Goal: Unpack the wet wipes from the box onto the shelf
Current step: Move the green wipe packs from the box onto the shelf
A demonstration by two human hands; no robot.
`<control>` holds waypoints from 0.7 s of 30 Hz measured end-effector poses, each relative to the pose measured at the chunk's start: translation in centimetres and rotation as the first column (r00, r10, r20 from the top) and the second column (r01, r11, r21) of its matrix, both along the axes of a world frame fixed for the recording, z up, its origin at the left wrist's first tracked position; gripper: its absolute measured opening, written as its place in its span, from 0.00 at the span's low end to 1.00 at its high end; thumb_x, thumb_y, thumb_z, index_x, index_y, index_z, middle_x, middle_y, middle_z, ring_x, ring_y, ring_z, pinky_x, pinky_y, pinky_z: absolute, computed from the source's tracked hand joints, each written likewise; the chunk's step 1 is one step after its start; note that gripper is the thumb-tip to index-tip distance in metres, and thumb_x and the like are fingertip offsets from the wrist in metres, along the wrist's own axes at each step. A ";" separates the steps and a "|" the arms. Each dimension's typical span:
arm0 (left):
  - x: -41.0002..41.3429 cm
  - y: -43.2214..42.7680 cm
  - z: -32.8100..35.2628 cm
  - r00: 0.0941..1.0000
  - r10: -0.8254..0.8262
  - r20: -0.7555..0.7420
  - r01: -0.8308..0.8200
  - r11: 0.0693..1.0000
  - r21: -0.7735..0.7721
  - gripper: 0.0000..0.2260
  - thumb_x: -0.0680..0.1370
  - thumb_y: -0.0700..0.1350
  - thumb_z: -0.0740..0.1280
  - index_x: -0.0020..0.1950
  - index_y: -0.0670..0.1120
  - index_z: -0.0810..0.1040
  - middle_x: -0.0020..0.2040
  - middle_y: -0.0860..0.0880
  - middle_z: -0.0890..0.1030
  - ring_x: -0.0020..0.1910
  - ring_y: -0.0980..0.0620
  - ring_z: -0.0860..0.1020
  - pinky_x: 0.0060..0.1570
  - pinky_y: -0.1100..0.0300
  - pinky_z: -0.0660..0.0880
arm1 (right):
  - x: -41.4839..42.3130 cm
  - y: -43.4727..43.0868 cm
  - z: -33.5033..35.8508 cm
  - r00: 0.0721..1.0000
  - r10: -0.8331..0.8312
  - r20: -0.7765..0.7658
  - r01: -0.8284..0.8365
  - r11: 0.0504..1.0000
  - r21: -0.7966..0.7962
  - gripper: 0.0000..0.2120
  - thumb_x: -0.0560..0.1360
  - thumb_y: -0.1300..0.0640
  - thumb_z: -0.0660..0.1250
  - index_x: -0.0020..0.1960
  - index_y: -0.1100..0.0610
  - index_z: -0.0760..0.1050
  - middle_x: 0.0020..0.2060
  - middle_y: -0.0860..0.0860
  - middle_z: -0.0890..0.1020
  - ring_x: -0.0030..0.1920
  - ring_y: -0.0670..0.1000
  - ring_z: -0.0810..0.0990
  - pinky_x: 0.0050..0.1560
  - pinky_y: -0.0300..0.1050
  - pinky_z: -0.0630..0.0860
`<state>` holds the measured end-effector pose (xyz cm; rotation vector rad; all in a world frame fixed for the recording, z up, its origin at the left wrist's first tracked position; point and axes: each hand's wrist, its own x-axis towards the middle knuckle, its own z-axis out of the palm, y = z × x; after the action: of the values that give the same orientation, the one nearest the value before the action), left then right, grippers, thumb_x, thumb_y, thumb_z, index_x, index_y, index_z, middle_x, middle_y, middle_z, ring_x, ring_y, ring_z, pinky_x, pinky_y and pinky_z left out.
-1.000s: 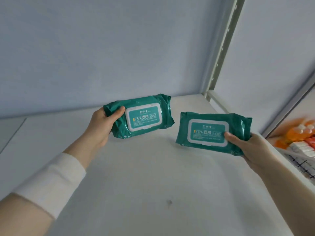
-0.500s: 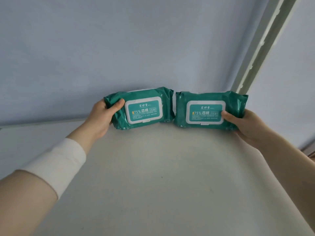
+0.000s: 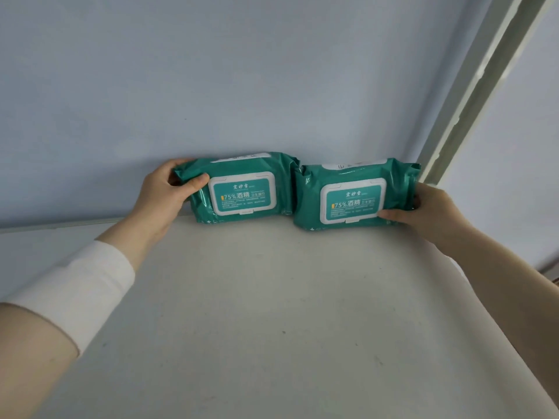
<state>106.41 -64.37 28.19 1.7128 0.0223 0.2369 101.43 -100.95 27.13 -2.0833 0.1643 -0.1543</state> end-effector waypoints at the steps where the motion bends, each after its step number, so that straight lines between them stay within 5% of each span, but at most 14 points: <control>1: 0.1 -0.1 0.0 1.000 0.022 0.006 -0.022 1.000 -0.007 0.12 0.74 0.38 0.69 0.55 0.49 0.74 0.47 0.54 0.79 0.47 0.57 0.78 0.55 0.59 0.75 | 0.2 0.1 0.0 1.000 -0.014 0.002 0.014 1.000 0.006 0.18 0.67 0.65 0.75 0.55 0.57 0.77 0.42 0.49 0.81 0.39 0.44 0.77 0.38 0.28 0.74; 4: 0.3 -0.2 0.1 0.999 0.037 -0.002 -0.037 0.999 -0.011 0.13 0.74 0.38 0.69 0.56 0.48 0.74 0.47 0.53 0.79 0.46 0.57 0.78 0.53 0.59 0.76 | 0.4 0.4 -0.1 0.998 -0.056 0.007 0.055 0.998 0.027 0.17 0.67 0.63 0.75 0.55 0.59 0.78 0.46 0.53 0.82 0.40 0.49 0.78 0.42 0.35 0.74; 8: 0.6 0.2 0.4 0.998 0.049 -0.040 -0.051 0.998 -0.042 0.12 0.74 0.38 0.70 0.53 0.48 0.73 0.48 0.53 0.79 0.48 0.55 0.78 0.50 0.59 0.76 | 0.4 0.8 -0.2 0.997 -0.079 -0.005 0.079 0.997 0.019 0.17 0.67 0.63 0.75 0.56 0.60 0.78 0.44 0.51 0.81 0.37 0.44 0.77 0.35 0.31 0.71; 12: 0.5 0.1 0.4 0.997 0.044 -0.056 -0.045 0.999 -0.013 0.10 0.74 0.39 0.70 0.46 0.53 0.73 0.48 0.51 0.78 0.49 0.51 0.78 0.51 0.56 0.76 | 0.4 1.0 0.0 0.994 -0.103 -0.028 0.104 0.995 0.000 0.17 0.68 0.62 0.74 0.56 0.61 0.77 0.42 0.50 0.80 0.40 0.50 0.77 0.42 0.38 0.70; 15: 0.3 0.3 0.6 0.997 0.065 -0.027 -0.064 0.997 0.041 0.10 0.74 0.38 0.69 0.45 0.52 0.73 0.45 0.51 0.78 0.47 0.51 0.77 0.50 0.57 0.77 | 0.2 0.8 0.0 0.990 -0.139 -0.024 0.138 0.990 -0.019 0.16 0.68 0.61 0.74 0.55 0.58 0.77 0.38 0.45 0.79 0.37 0.45 0.76 0.38 0.36 0.70; 21: 0.2 0.5 1.0 0.997 0.082 -0.014 -0.081 0.995 0.056 0.10 0.74 0.37 0.69 0.44 0.52 0.73 0.44 0.52 0.78 0.42 0.55 0.77 0.44 0.61 0.77 | 0.2 0.8 0.3 0.984 -0.176 -0.041 0.177 0.984 0.021 0.19 0.68 0.62 0.75 0.57 0.59 0.77 0.47 0.52 0.81 0.46 0.53 0.78 0.51 0.45 0.73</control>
<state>106.63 -63.82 29.15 1.7707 0.0988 0.2862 101.63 -100.16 27.44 -2.0471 0.3729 -0.2180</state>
